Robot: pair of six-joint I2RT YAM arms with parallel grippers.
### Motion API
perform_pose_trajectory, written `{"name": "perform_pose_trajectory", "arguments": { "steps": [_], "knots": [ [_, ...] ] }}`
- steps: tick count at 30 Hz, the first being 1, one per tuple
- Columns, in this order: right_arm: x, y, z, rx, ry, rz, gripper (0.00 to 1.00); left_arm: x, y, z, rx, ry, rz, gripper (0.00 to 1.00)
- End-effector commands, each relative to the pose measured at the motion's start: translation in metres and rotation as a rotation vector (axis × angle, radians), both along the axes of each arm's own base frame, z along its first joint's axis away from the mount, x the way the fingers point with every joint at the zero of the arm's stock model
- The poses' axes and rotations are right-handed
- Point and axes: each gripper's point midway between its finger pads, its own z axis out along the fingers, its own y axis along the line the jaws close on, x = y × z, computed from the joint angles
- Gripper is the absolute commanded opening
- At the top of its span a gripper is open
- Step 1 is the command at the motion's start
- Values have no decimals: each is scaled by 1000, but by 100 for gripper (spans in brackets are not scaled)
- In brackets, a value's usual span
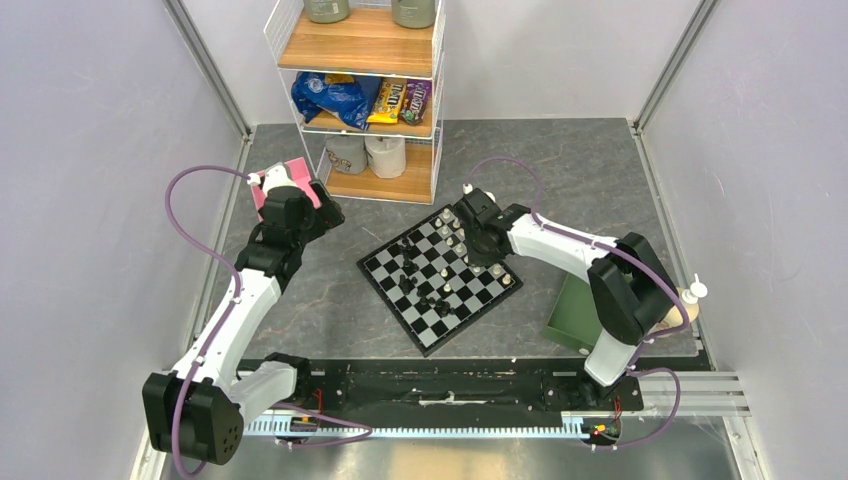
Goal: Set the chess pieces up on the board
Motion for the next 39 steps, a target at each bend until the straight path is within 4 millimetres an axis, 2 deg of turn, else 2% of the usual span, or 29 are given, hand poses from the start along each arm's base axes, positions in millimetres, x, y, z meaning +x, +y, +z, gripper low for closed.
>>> {"name": "perform_pose_trajectory", "arguments": {
  "steps": [1, 8, 11, 15, 19, 22, 26, 30, 33, 39],
  "knots": [
    [9, 1, 0, -1, -25, -4, 19, 5, 0, 8, -15, -40, 2, 99],
    [11, 2, -9, -9, -9, 0, 20, 6, 0, 9, -13, -42, 2, 99],
    [13, 1, -7, -11, -16, -2, 25, 6, 0, 11, -14, -45, 1, 99],
    [12, 7, 5, 28, -25, 20, 30, 6, 0, 12, -14, -49, 0, 99],
    [10, 7, 31, 58, -65, 24, 35, 7, -1, 13, -17, -51, -2, 99],
    [0, 10, 47, 102, -83, 45, 38, 8, -2, 14, -21, -53, -5, 99],
    [-17, 24, 55, 148, -73, 81, 42, 8, -4, 10, -31, -48, -11, 99],
    [-32, 50, 49, 183, -46, 123, 43, 8, -5, 9, -37, -47, -15, 99],
    [-37, 68, 37, 180, -24, 146, 45, 7, -5, 9, -36, -47, -16, 99],
    [-38, 83, 15, 140, 9, 164, 45, 4, 0, 9, -15, -42, 1, 99]
  ]
}}
